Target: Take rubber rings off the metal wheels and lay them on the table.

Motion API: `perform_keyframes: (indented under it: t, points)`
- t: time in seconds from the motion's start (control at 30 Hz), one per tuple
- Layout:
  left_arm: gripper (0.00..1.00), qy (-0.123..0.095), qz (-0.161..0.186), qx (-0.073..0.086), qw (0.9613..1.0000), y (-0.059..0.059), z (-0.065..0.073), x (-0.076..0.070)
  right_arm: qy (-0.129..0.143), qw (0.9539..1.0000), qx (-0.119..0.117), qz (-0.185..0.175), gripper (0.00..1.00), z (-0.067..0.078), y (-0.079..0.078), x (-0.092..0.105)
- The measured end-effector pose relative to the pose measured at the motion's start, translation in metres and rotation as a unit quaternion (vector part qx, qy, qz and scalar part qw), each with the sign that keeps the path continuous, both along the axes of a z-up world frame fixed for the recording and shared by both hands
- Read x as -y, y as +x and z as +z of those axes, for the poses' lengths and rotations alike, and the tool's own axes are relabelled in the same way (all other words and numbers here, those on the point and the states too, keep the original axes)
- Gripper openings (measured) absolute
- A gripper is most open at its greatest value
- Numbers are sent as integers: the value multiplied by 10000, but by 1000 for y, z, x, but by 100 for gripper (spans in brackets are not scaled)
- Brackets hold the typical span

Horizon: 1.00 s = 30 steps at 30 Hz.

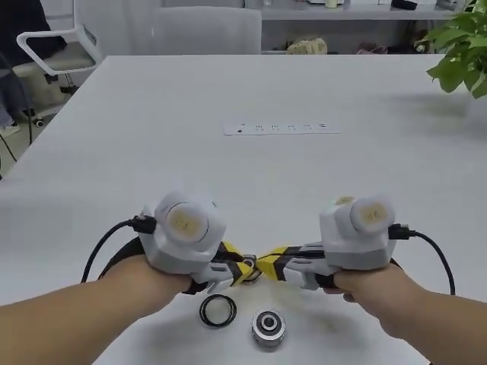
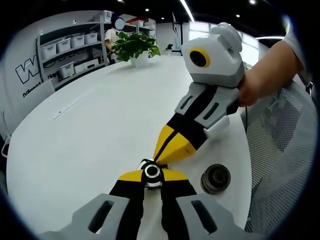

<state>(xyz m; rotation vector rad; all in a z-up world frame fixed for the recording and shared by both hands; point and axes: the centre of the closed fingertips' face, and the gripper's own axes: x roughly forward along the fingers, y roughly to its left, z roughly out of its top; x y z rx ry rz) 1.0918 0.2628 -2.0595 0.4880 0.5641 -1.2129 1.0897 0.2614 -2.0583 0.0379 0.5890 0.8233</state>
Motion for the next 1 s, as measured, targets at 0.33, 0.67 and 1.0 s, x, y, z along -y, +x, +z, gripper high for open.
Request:
perform_keyframes:
  t: [0.33, 0.67, 1.0]
  points:
    - [8, -10, -1, -3, 10000, -2, 0, 0, -14, 10000, 33, 80, 0, 0, -2, -3]
    - [8, -37, -19, 5, 10000, -2, 0, -1, 213, 9996, 75, 164, 0, 7, -3, -10]
    - [8, -54, -47, 17, 10000, -2, 0, 0, 231, 9996, 66, 144, 0, 6, -3, -8]
